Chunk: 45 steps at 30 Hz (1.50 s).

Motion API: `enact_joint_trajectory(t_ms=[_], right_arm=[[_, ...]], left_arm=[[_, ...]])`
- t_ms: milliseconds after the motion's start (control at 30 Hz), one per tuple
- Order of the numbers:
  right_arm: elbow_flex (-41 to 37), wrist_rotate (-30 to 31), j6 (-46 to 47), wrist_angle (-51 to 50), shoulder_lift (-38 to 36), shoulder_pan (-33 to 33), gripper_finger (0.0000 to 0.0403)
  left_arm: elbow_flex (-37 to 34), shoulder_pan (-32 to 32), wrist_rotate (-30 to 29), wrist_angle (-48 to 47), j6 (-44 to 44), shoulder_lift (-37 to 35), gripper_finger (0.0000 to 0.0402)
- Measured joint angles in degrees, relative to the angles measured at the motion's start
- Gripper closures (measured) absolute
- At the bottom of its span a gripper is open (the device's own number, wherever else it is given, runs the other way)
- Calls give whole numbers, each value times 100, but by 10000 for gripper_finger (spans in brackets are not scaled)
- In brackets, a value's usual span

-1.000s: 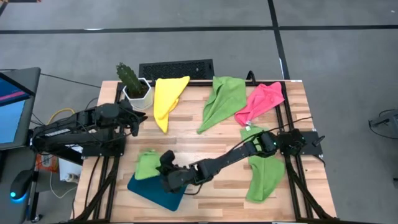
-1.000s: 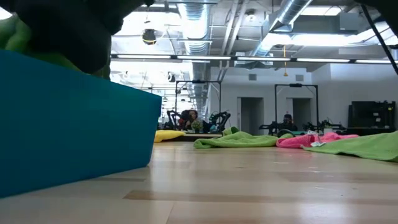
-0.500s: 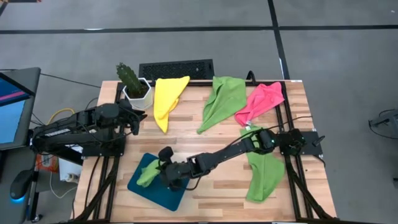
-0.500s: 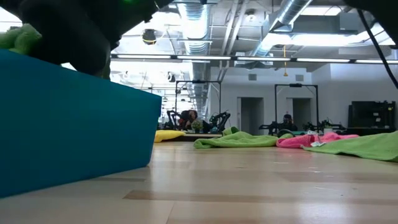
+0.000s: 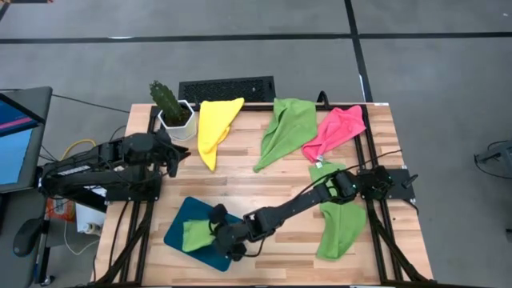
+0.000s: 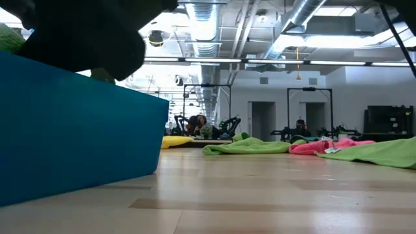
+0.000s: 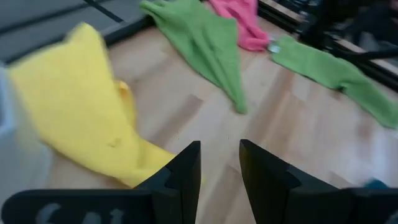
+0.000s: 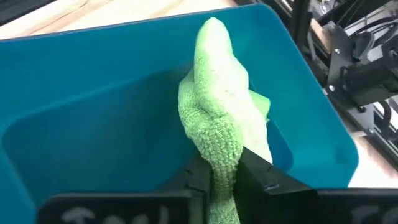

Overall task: Fold microfiber towels
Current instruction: Put the top left green microfiber in the blue bin, then fold the top green microfiber

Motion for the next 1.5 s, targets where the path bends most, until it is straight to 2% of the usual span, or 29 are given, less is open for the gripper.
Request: enact_joint_trajectory(t_ms=[100, 233, 400, 600, 800, 867, 967, 1133, 1233, 1333, 1400, 1500], right_arm=[[11, 320, -2, -63, 0, 123, 296], [438, 611, 101, -534, 0, 333, 241], [1161, 634, 1090, -1350, 0, 521, 190], [1340, 856, 1844, -1898, -9, 619, 192], [1329, 821, 2682, -2914, -169, 605, 227], [1329, 976, 2820, -3423, -352, 608, 237], [1340, 1157, 2879, -4112, -586, 478, 251], [1325, 1234, 2958, -5343, -1109, -189, 263], [893, 1205, 3129, -5722, -1565, -703, 263], [-34, 1123, 3241, -5637, -2168, -1208, 258], [-874, 1113, 3242, -5308, -2700, -1484, 253], [-2404, 1094, 3131, -4416, -3585, -1848, 243]], left_arm=[[2, 0, 288, -110, -120, 0, 299], [2, 0, 433, -416, -212, 0, 299], [-112, -61, 908, -601, -358, -1, 299], [-749, -544, 1110, -350, -774, 36, 307], [-1250, -1468, 1187, 873, -1261, 42, 370], [-1215, -1784, 978, 1311, -1252, 39, 392], [-856, -2084, 117, 1571, -1056, 42, 397], [-57, -2109, -1079, 1531, -220, 343, 401], [252, -2010, -1430, 1597, 320, 801, 400], [422, -1783, -1545, 1544, 516, 1458, 399], [484, -1547, -1332, 1554, 695, 1964, 393], [487, -1099, -603, 2013, 1124, 2696, 372]])
